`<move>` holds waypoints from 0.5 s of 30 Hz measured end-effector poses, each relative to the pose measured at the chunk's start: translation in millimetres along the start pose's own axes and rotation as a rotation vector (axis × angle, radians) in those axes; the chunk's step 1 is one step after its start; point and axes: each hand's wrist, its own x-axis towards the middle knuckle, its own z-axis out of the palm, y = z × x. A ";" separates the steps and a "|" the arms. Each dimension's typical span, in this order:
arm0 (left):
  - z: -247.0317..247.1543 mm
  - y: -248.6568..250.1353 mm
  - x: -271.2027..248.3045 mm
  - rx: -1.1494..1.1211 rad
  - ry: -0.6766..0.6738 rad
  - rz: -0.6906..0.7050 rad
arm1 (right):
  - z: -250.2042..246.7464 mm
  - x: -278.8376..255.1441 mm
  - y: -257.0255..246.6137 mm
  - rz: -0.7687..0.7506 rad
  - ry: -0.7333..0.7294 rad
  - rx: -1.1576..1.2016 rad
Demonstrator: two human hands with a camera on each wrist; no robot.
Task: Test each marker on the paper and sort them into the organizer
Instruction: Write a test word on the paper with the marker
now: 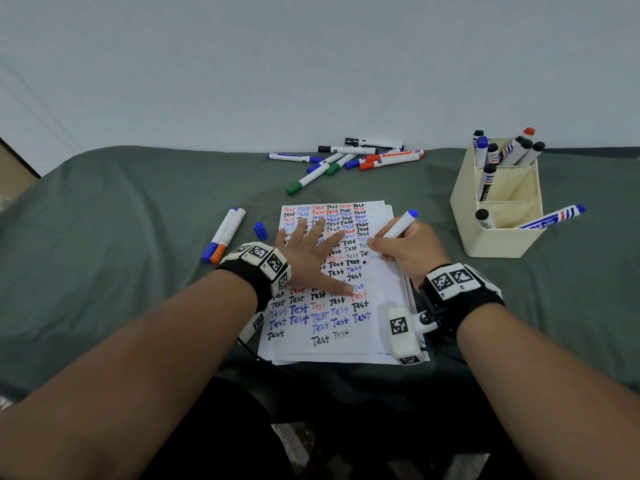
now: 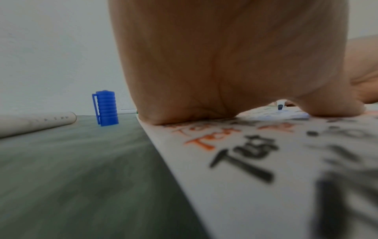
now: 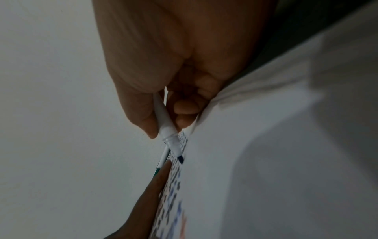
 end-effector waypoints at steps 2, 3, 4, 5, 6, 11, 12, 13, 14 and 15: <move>0.1 0.2 -0.7 0.001 0.000 -0.002 | 0.2 -0.3 0.4 0.001 0.001 0.004; 0.0 0.4 -1.0 -0.002 0.000 -0.002 | 0.1 -0.4 0.9 0.006 0.006 0.017; -0.4 0.8 -1.4 -0.006 -0.002 -0.002 | 0.2 -0.5 1.3 0.014 0.013 0.035; -0.6 1.1 -1.8 -0.009 -0.004 -0.002 | 0.2 -0.4 1.6 0.023 0.017 0.052; -1.0 1.3 -2.3 -0.010 -0.006 -0.003 | 0.3 -0.4 1.9 0.030 0.020 0.065; -2.9 2.1 -4.3 -0.009 -0.017 -0.002 | 0.2 -0.6 2.5 0.033 0.022 0.071; -3.0 2.5 -4.4 -0.007 -0.017 -0.002 | 0.0 -0.8 2.6 0.029 0.021 0.072; -3.1 2.8 -4.6 -0.005 -0.018 -0.003 | -0.1 -0.8 2.7 0.028 0.020 0.070; -3.1 3.1 -4.8 -0.004 -0.019 -0.005 | -0.3 -0.7 2.7 0.028 0.019 0.064; -3.0 3.3 -4.9 -0.002 -0.020 -0.006 | -0.3 -0.6 2.5 0.028 0.015 0.055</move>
